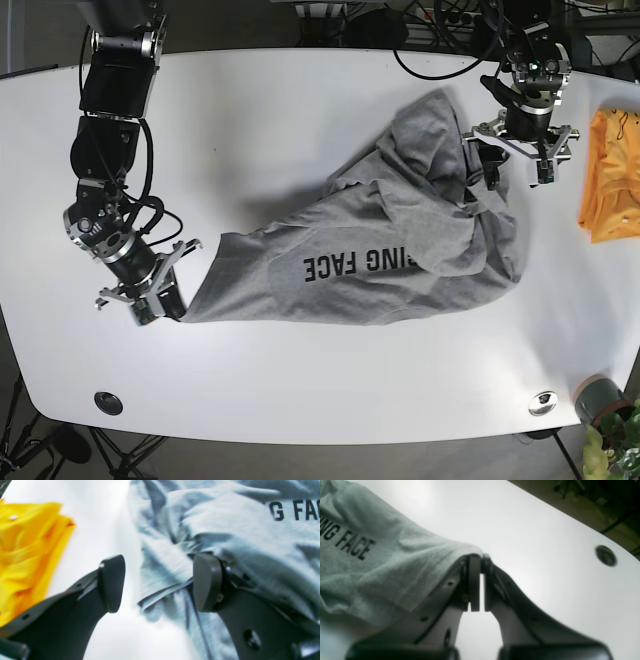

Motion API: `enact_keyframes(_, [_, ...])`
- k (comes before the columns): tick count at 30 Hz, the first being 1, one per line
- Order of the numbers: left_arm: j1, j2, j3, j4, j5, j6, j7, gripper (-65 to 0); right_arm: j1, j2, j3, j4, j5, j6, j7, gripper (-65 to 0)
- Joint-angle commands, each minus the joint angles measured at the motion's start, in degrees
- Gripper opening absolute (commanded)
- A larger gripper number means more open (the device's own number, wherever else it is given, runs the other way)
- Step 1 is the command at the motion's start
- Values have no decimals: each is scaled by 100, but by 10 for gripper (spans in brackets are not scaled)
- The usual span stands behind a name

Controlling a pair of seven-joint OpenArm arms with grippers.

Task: Fold the T-shirt properly
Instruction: 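Pull the grey shirt apart, right gripper dragging its end away from the left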

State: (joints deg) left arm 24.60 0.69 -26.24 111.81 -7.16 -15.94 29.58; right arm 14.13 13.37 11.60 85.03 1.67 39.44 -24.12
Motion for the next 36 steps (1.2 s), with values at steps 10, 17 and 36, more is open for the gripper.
enact_keyframes(10, [-3, -47, 738, 111, -36, -239, -88, -254, -11, 444, 682, 134, 83, 56, 113, -650])
enact_keyframes(17, [-12, -29, 993, 50, 17, -1417, 0, -256, -169, 400, 682, 143, 83, 56, 113, -650])
enact_keyframes(36, [-152, -416, 2444, -1005, -18, -1452, 290, -258, -231, 277, 656, 143, 83, 56, 113, -650])
